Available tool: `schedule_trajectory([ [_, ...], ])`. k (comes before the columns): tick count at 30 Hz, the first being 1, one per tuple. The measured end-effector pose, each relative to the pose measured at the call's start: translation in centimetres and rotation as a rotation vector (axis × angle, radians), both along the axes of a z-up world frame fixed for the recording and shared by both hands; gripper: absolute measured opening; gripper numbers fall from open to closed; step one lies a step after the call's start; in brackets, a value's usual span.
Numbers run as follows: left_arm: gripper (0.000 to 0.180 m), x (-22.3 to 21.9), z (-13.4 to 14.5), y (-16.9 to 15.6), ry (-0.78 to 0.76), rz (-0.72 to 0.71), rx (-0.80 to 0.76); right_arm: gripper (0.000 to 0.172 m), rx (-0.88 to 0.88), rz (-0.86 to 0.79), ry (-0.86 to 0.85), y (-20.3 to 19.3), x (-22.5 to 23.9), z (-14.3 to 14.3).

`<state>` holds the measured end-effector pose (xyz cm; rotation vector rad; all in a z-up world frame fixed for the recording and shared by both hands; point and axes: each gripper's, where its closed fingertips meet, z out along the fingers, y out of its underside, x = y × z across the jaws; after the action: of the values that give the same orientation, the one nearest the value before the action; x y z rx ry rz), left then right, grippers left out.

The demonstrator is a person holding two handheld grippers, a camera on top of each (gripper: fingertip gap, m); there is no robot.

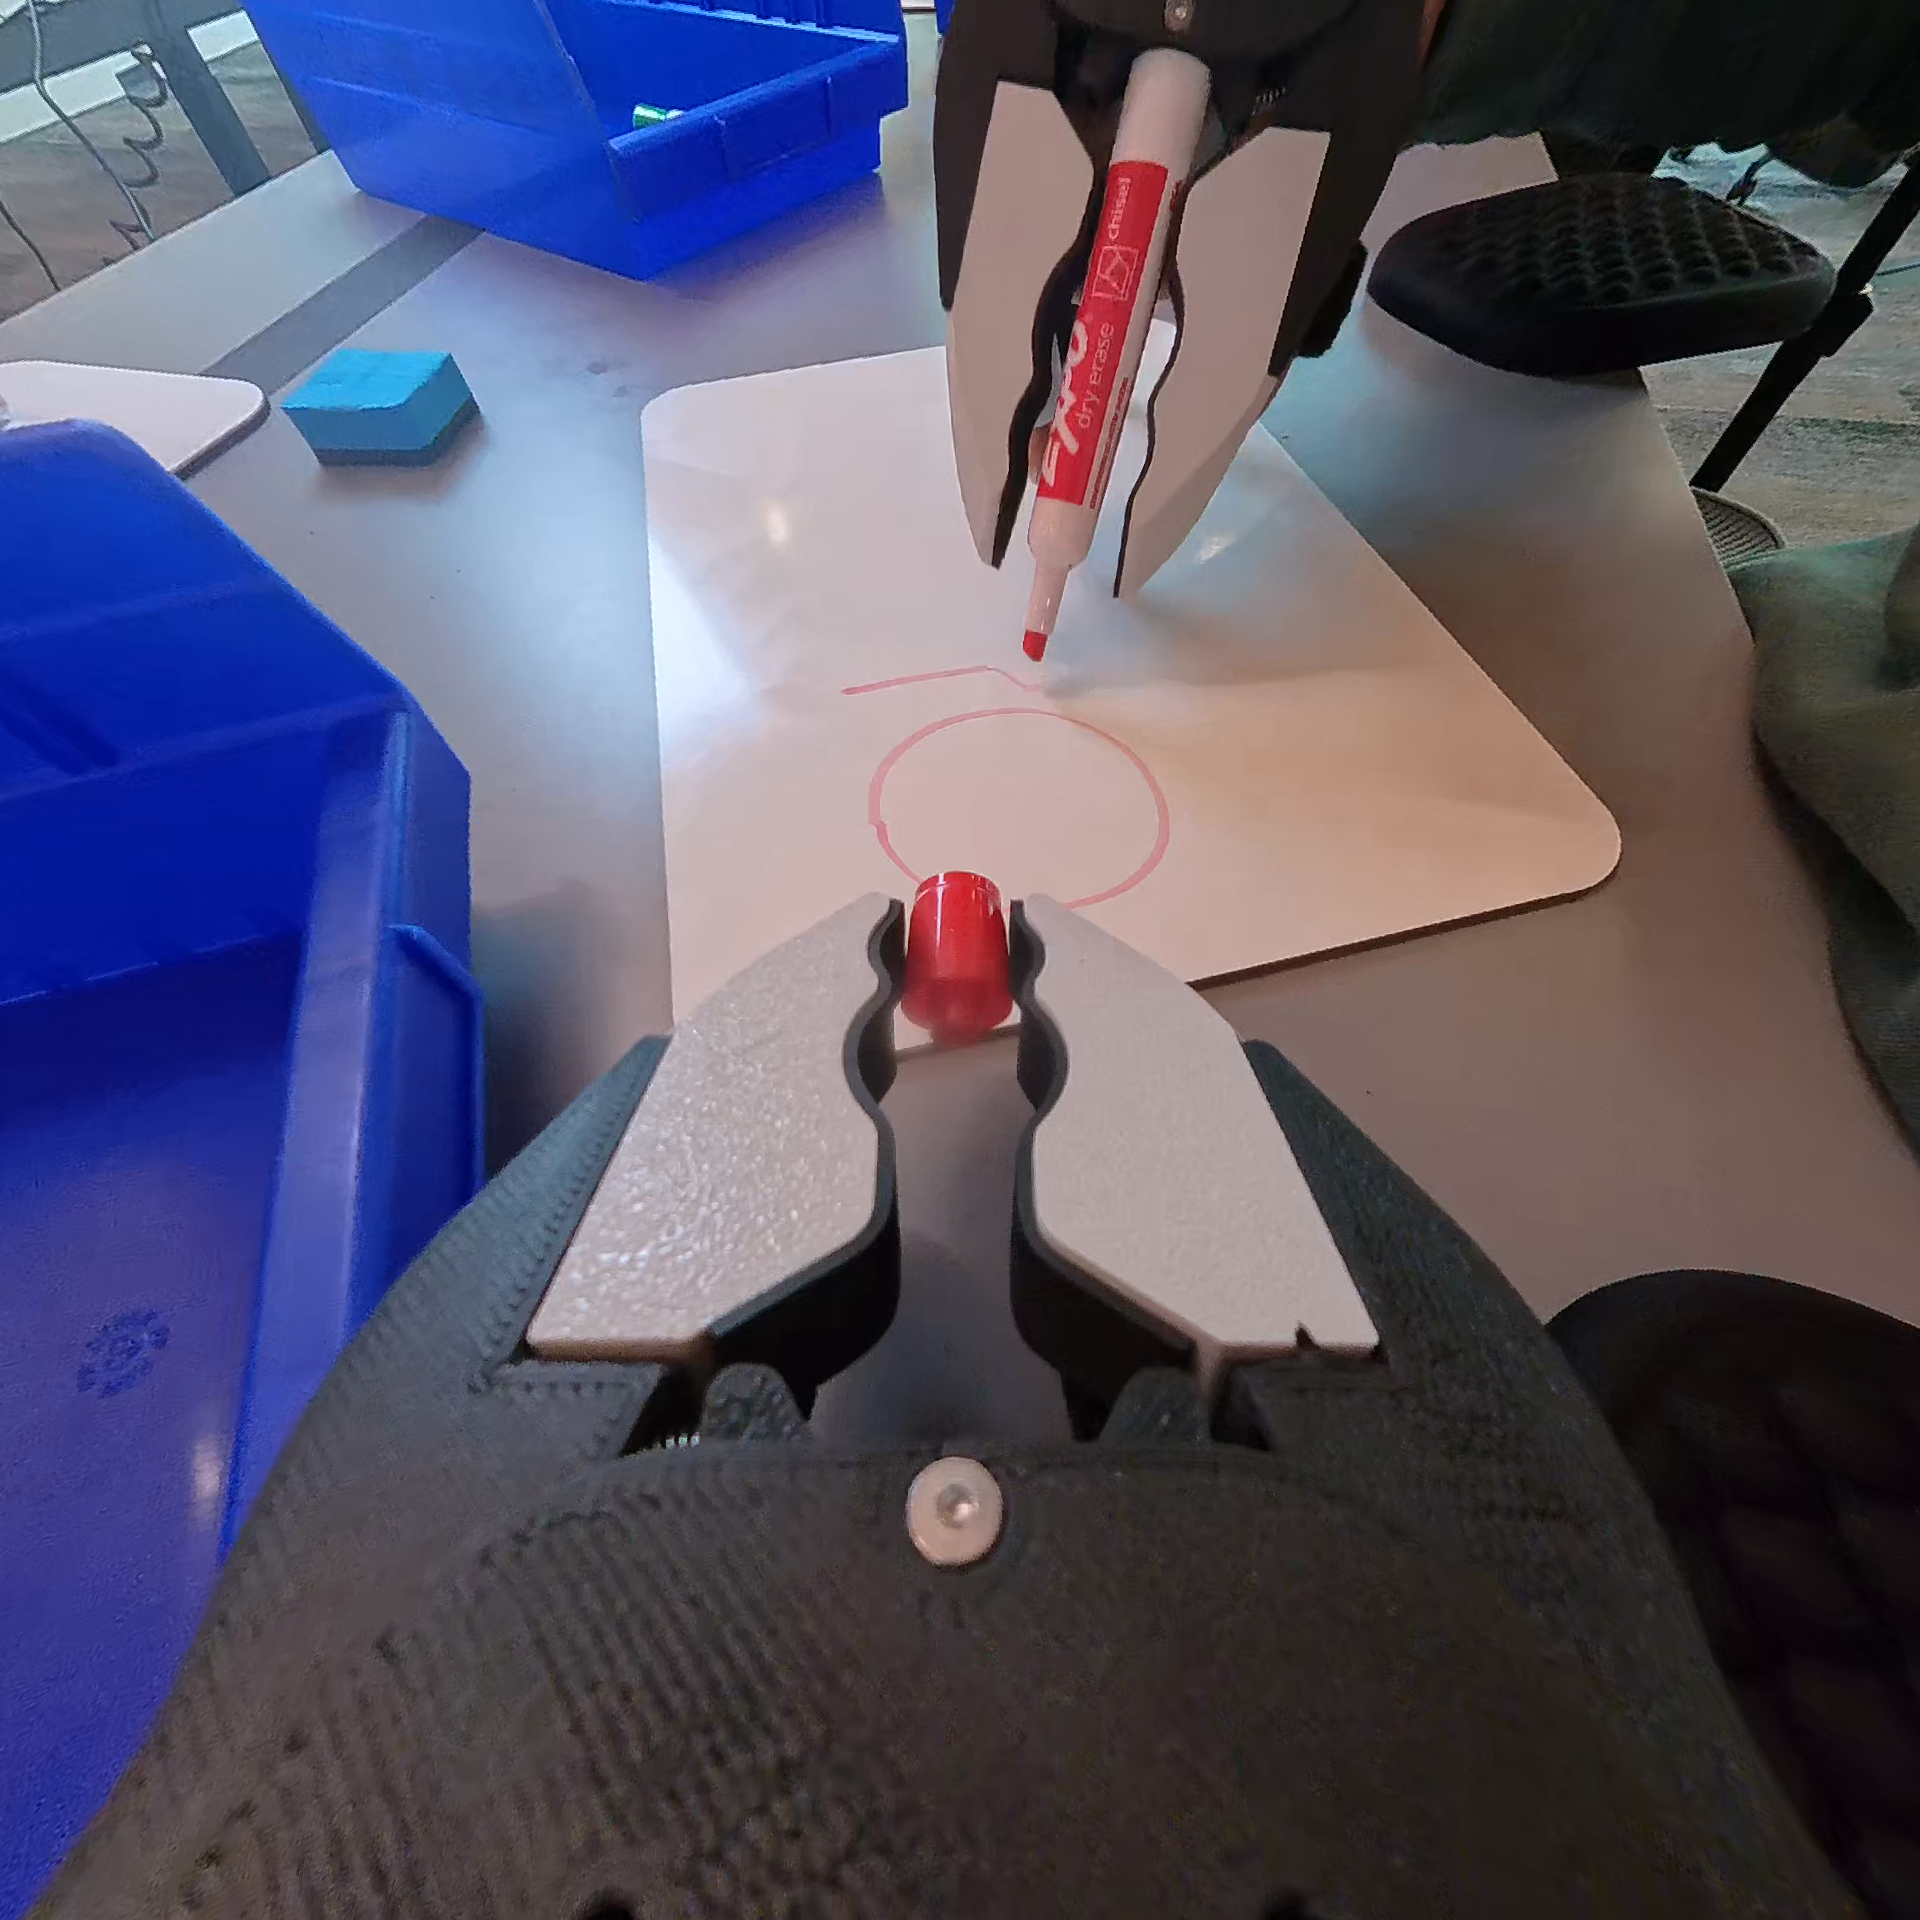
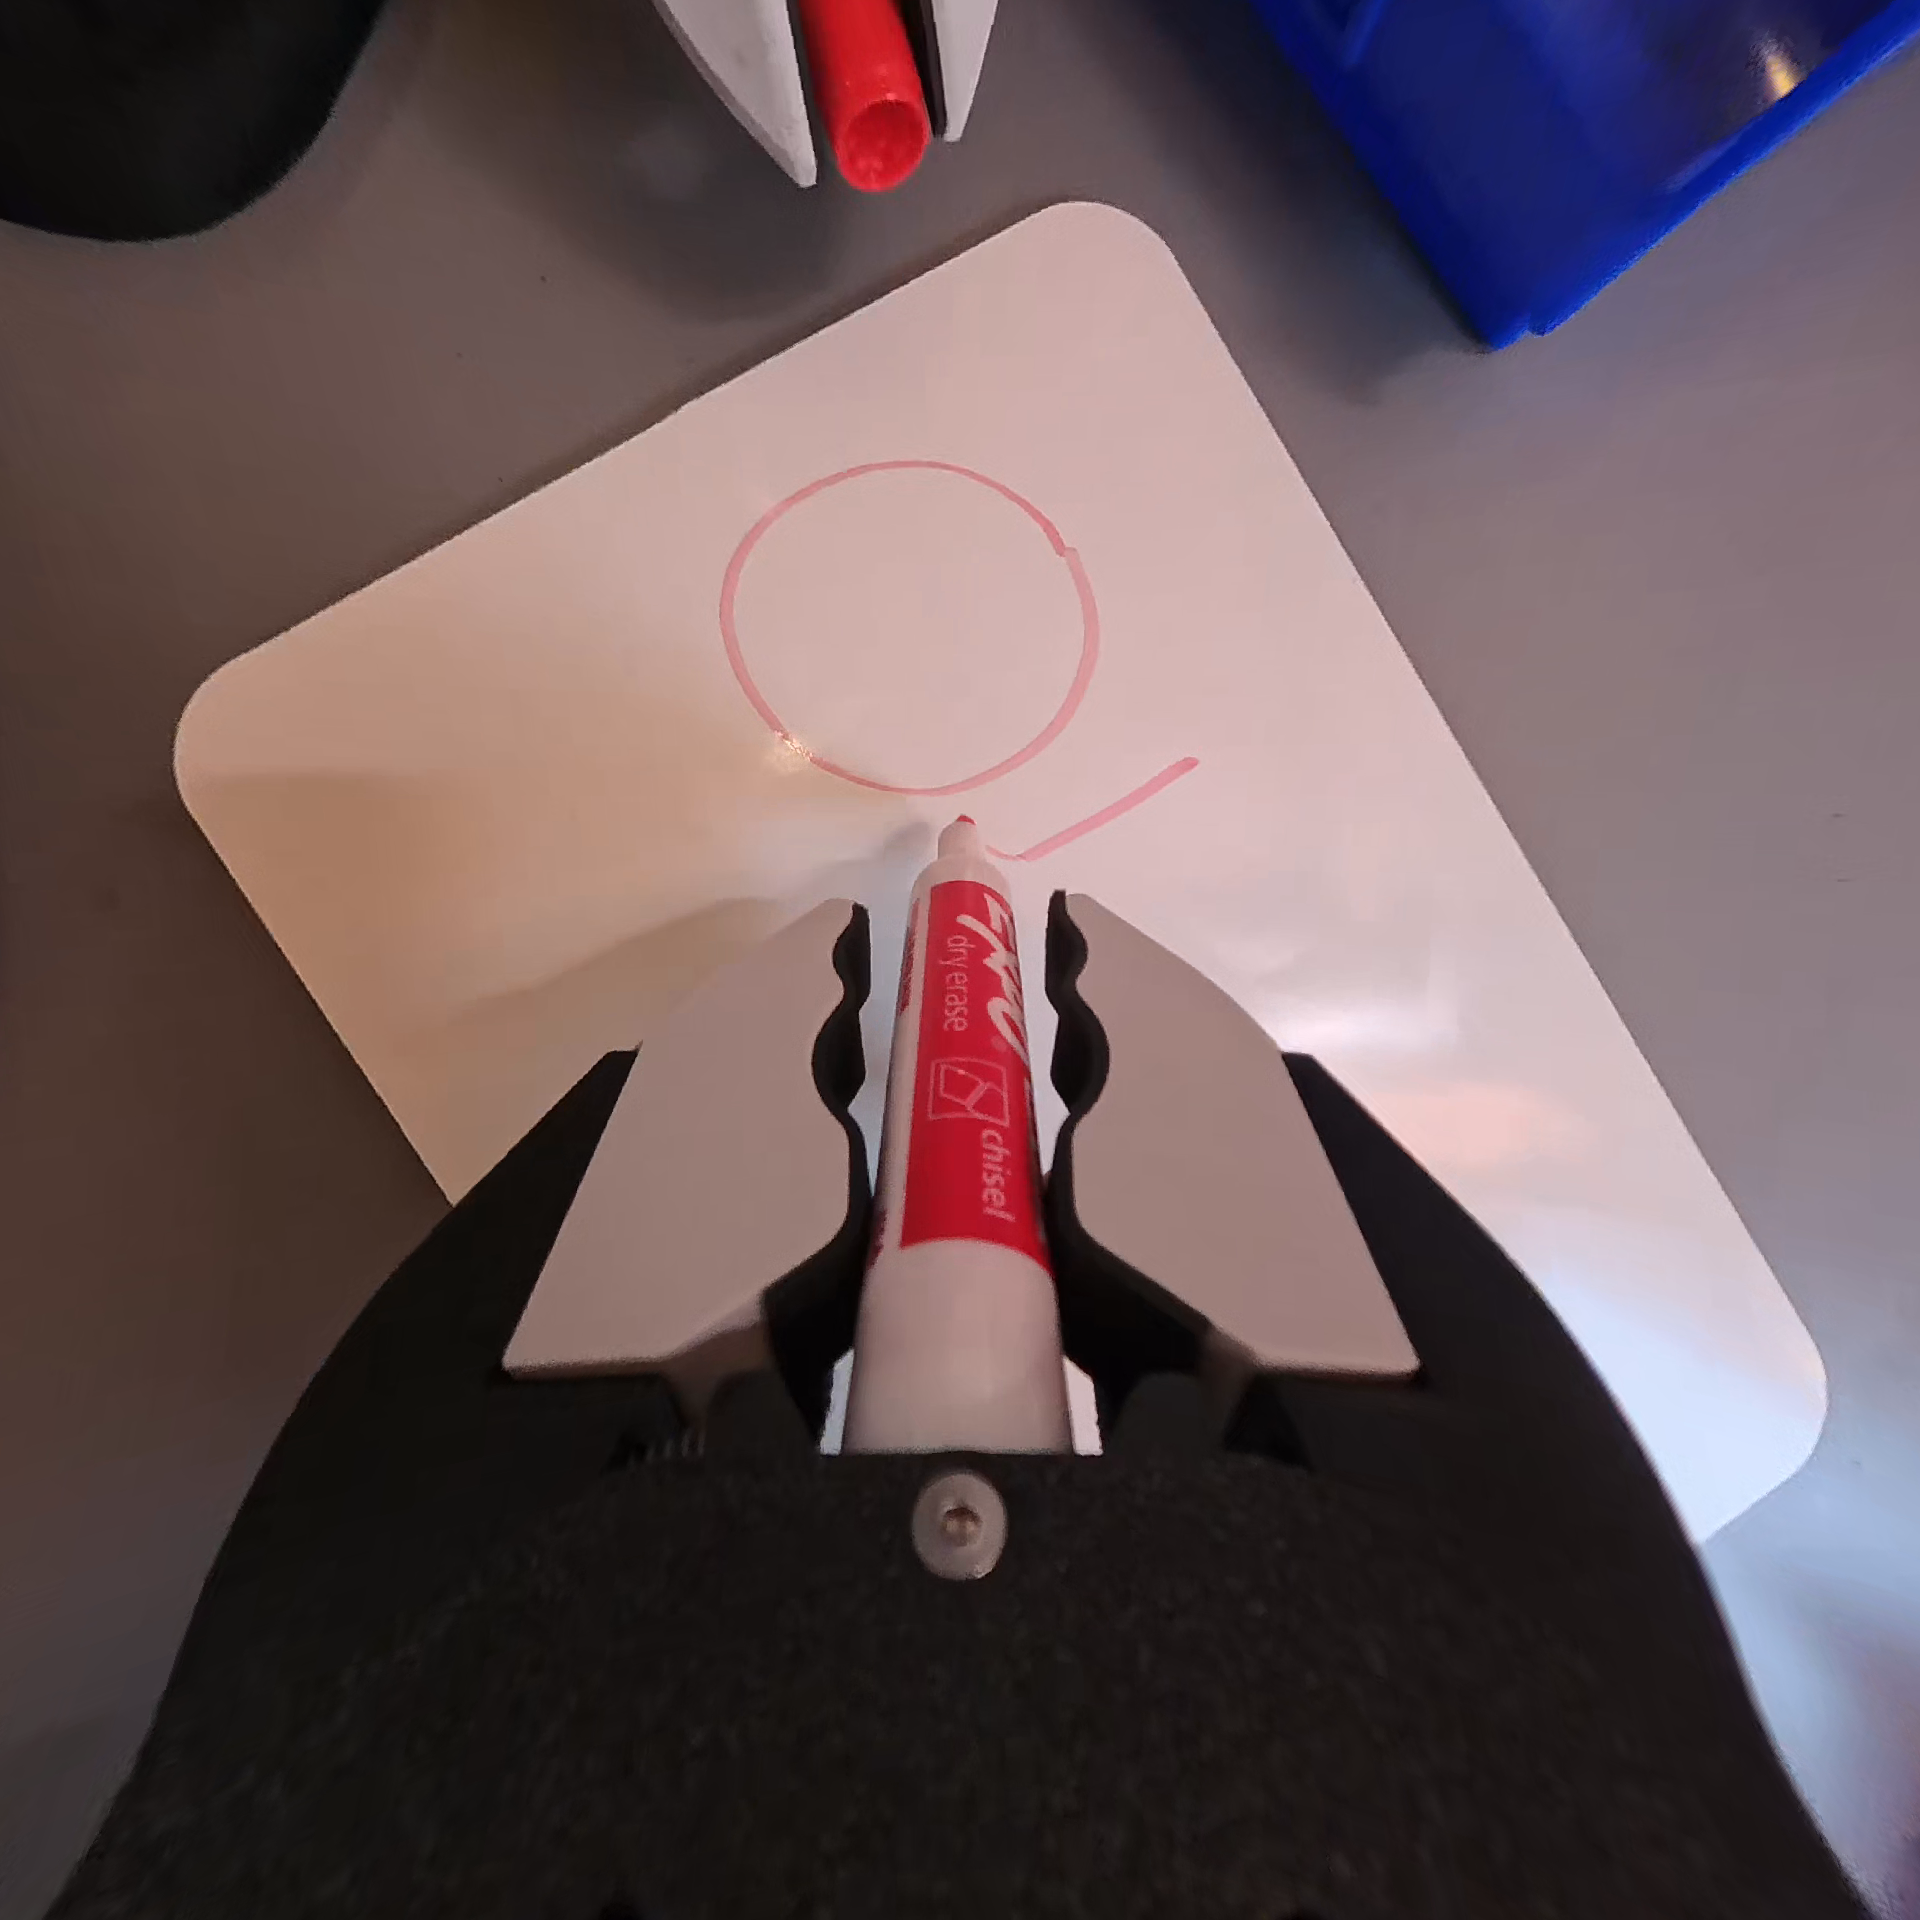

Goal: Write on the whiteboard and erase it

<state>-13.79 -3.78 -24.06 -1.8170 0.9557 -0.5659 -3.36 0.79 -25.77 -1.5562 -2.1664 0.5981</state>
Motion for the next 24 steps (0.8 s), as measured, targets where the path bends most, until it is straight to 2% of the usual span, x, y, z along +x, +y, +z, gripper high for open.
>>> schedule_trajectory([
  [24,0.019,0.0,-0.1,-0.1,0.006,-0.001,-0.002,0.034,0.038,-0.019,-0.031,1.5,-0.5,-0.3],
])
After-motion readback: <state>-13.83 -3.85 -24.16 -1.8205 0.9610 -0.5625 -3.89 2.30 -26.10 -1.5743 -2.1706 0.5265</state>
